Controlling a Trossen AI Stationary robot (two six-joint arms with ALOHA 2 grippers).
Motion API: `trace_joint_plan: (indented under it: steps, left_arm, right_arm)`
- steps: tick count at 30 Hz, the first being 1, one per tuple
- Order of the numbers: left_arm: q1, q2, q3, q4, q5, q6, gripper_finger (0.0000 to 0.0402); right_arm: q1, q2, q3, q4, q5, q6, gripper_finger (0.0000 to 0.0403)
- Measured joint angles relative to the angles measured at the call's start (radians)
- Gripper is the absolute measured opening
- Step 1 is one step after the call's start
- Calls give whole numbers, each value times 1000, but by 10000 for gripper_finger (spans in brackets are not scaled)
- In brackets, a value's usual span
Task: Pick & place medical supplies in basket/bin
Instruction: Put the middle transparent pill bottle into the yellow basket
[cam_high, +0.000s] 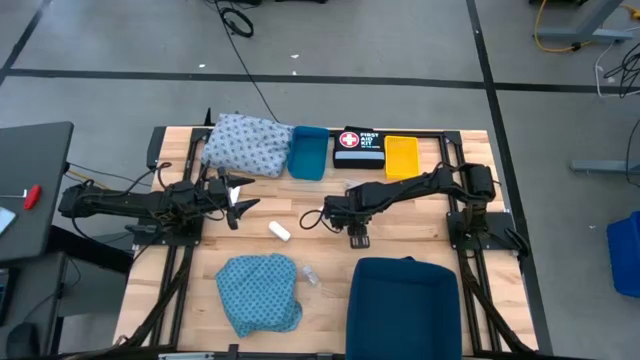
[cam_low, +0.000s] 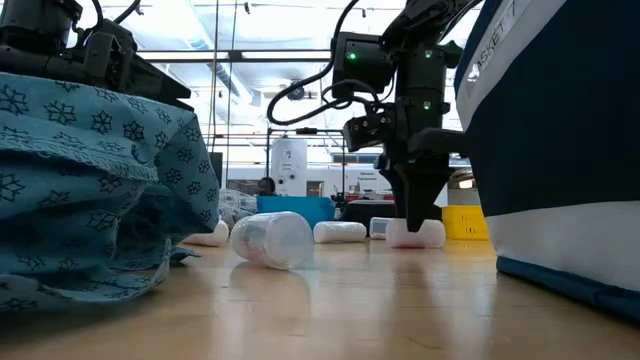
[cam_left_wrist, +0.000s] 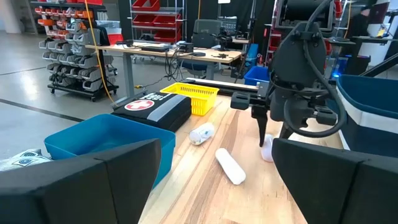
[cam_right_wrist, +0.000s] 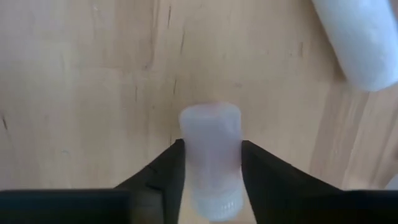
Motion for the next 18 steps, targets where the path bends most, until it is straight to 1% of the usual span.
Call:
trace_joint_plan:
  steps: [10, 11, 12, 14, 18]
  left_arm:
    - [0, 0, 0, 0, 0, -2, 313]
    - [0, 0, 0, 0, 0, -2, 313]
    - [0, 0, 0, 0, 0, -2, 313]
    - [0, 0, 0, 0, 0, -2, 313]
    - [0, 0, 0, 0, 0, -2, 313]
  right_arm:
    - [6, -7, 5, 1, 0, -4, 14]
    - [6, -7, 5, 1, 2, -6, 7]
    - [6, -6, 5, 1, 3, -7, 6]
    - [4, -6, 4, 1, 3, 0, 17]
    - [6, -4, 3, 1, -8, -37, 57]
